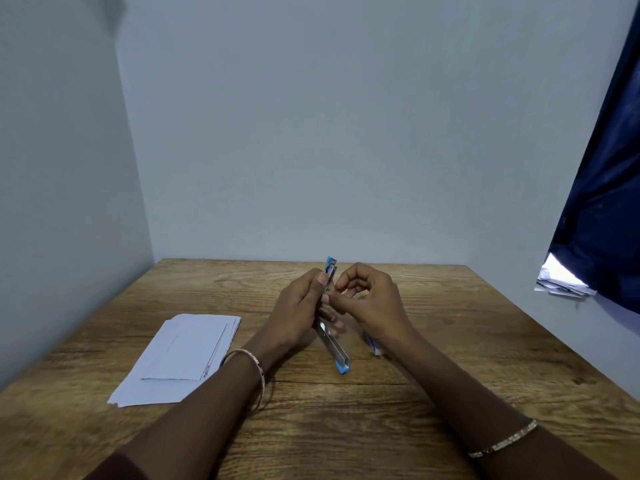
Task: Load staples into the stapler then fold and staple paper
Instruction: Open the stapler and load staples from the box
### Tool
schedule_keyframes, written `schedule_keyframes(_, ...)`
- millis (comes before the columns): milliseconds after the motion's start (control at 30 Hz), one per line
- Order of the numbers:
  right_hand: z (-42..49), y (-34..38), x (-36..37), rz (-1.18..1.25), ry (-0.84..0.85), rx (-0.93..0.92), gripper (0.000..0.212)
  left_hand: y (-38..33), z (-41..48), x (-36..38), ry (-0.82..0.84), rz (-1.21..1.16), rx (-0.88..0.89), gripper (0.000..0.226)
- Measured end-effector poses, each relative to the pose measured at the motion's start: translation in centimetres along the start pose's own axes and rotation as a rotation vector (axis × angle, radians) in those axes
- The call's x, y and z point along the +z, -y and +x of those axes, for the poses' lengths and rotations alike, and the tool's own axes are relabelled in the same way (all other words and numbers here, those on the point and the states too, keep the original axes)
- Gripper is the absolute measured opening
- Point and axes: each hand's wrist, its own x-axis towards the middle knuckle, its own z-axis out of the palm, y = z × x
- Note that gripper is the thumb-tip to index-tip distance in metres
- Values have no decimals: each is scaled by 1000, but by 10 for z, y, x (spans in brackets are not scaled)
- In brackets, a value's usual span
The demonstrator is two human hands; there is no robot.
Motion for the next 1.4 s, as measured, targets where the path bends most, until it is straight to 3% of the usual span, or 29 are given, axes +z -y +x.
schedule_keyframes(267, -2, 8, 4, -99, -21, -41, 23, 1, 3, 1, 29, -261, -182, 39)
schedule_keyframes(567, -5, 13, 7, -211, -99, -98, 23, -1, 5, 2, 23, -296, -235, 39)
schedule_keyframes(800, -4, 14, 8, -463, -88, -155, 14, 3, 6, 0, 6, -250, -224, 40)
schedule_keyframes(1000, -4, 15, 7, -429, -59, -103, 18, 5, 4, 0, 27, -183, -197, 38)
schedule_keyframes(1233, -4, 14, 7, -166, -70, 53, 29, 1, 2, 1, 25, -153, -130, 34)
schedule_keyframes(1400, -5, 13, 8, -85, -53, 100, 35, -4, 4, 5, -33, -299, -177, 35)
